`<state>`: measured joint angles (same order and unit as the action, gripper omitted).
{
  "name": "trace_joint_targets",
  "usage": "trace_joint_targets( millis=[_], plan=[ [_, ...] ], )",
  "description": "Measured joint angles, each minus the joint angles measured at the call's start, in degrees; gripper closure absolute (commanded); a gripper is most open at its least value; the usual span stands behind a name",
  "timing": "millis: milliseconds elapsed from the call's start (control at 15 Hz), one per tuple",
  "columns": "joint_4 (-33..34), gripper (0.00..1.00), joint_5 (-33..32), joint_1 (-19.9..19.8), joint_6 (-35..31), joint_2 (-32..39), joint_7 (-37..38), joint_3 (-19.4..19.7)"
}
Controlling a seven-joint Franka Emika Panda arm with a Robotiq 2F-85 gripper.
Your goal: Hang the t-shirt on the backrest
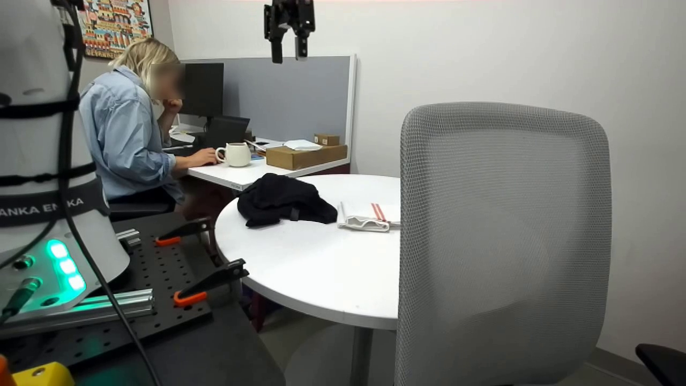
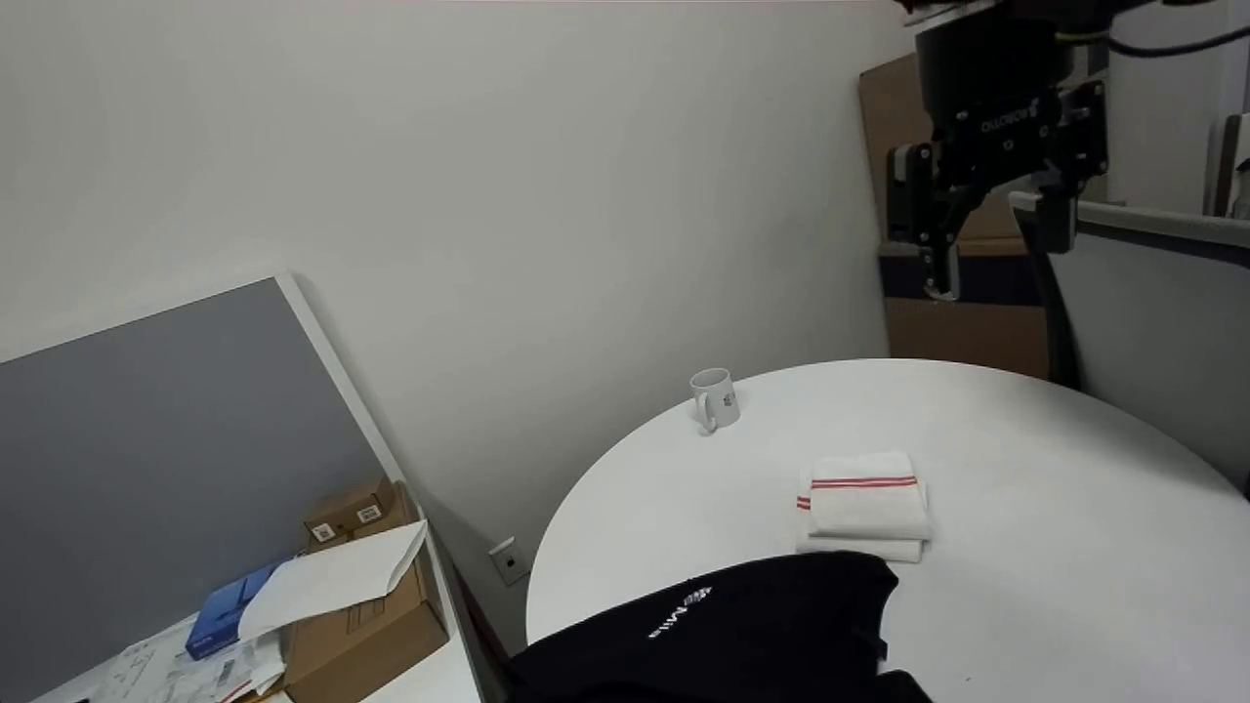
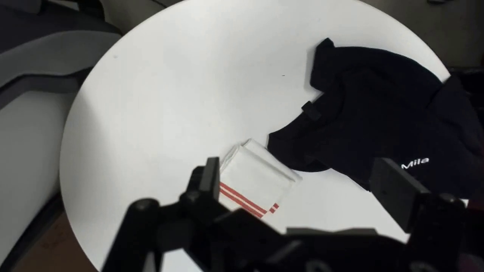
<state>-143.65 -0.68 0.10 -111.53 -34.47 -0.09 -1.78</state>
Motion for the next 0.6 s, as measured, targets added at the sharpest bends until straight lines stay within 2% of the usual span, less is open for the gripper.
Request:
trace_joint_targets(
  millis=[267,600],
  plan=[
    [8.0,0.0,-4.6,-0.3,0.4,9.3,-15.9,6.8],
    [13.3,0.0,-7.3,-0.2,0.2,15.2,-31.3,8.8]
  ],
)
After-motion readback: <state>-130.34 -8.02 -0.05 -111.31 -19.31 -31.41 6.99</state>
